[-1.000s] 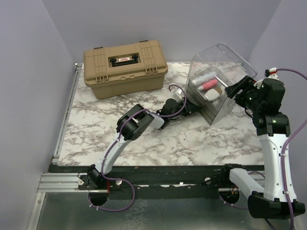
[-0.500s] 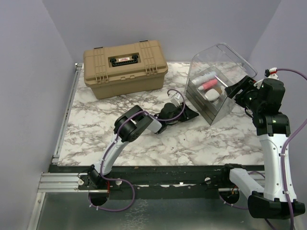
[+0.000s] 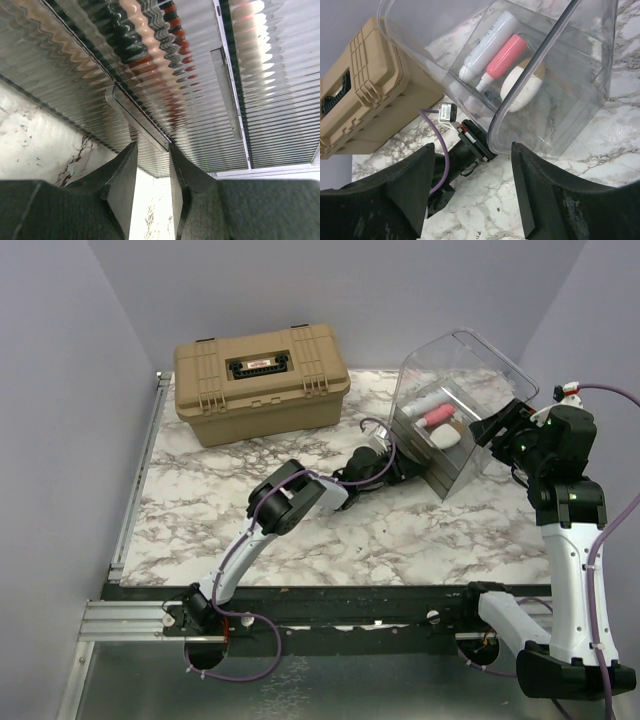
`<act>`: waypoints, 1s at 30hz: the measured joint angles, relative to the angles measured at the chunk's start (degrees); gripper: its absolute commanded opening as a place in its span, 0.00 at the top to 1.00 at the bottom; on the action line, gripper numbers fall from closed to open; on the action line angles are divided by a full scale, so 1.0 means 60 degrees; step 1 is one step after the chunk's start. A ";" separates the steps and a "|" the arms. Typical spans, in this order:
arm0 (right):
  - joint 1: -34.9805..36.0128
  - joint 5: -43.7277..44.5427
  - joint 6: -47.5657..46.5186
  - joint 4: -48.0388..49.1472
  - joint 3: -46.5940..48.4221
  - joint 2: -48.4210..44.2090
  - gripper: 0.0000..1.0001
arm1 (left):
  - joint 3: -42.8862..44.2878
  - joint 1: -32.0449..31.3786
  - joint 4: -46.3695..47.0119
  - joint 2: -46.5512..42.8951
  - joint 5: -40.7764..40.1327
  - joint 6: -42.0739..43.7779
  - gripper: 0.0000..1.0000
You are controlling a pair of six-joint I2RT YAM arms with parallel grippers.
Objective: Organize the makeup
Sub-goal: Close the drawer in the storage box.
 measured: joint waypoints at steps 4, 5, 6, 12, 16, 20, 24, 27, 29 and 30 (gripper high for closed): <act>0.0000 0.0000 0.0000 0.0000 0.0000 0.0000 0.32 | 0.0022 -0.0018 -0.0040 0.0011 -0.0004 -0.0066 0.67; 0.0000 -0.0004 0.0000 0.0000 0.0000 -0.0004 0.32 | 0.0022 -0.0018 -0.0047 0.0011 -0.0004 -0.0073 0.67; 0.0000 -0.0007 0.0000 0.0000 -0.0004 -0.0007 0.32 | 0.0022 -0.0018 -0.0047 0.0011 -0.0004 -0.0080 0.67; 0.0000 -0.0076 0.0000 0.0007 -0.0102 -0.0029 0.32 | -0.0452 -0.0040 0.0189 -0.0168 -0.0047 -0.0040 0.67; 0.0000 -0.0204 0.0000 0.0015 -0.0127 -0.0044 0.32 | -0.1082 -0.0044 -0.0022 -0.0455 -0.0076 0.0248 0.65; 0.0000 -0.0328 -0.0036 0.0025 -0.0146 -0.0102 0.31 | -0.1585 -0.0040 -0.0160 -0.0885 -0.0076 0.0637 0.62; 0.0000 -0.0623 -0.0142 0.0215 -0.0229 -0.0324 0.28 | -0.2102 -0.0040 -0.0273 -0.1453 -0.0076 0.1089 0.59; 0.0000 -0.1042 -0.0273 0.0492 -0.0346 -0.0612 0.25 | -0.2393 -0.0026 -0.0299 -0.1894 -0.0076 0.1330 0.58; 0.0000 -0.1446 -0.0368 0.0718 -0.0390 -0.0812 0.23 | -0.2557 0.0015 -0.0324 -0.2193 -0.0076 0.1468 0.57; 0.0000 -0.1665 -0.0423 0.0834 -0.0401 -0.0914 0.21 | -0.2634 0.0015 -0.0335 -0.2346 -0.0080 0.1548 0.57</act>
